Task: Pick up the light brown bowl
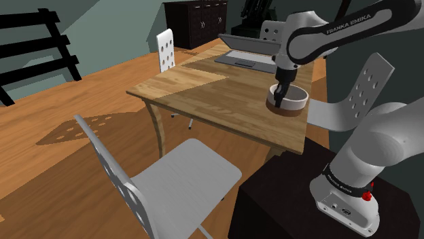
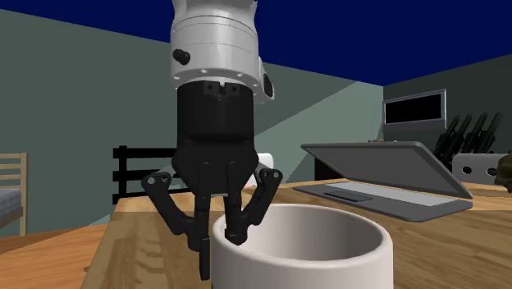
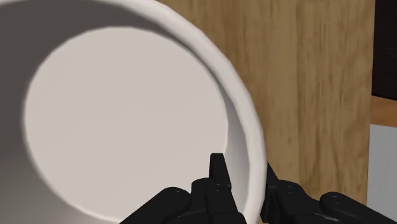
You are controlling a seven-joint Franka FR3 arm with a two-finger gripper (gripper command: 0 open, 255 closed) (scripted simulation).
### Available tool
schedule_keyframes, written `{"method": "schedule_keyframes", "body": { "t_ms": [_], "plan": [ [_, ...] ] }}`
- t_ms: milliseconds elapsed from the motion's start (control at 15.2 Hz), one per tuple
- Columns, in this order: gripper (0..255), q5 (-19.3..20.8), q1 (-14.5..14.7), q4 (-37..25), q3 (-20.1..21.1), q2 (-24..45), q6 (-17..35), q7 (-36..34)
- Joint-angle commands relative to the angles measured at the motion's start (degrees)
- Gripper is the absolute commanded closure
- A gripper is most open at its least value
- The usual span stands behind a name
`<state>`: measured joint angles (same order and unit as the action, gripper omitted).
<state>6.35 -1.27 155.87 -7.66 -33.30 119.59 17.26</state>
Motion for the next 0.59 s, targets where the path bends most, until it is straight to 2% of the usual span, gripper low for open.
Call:
{"method": "schedule_keyframes", "body": {
  "t_ms": [0,396,528],
  "plan": [
    [255,-0.12,0.04,-0.93,0.18,-1.04,-1.95,-0.02],
    [255,-0.43,0.13,-4.4,0.56,-2.96,-7.34,0.1],
    [255,-0.44,0.13,-4.48,0.57,-3.0,-7.47,0.1]
  ]
}}
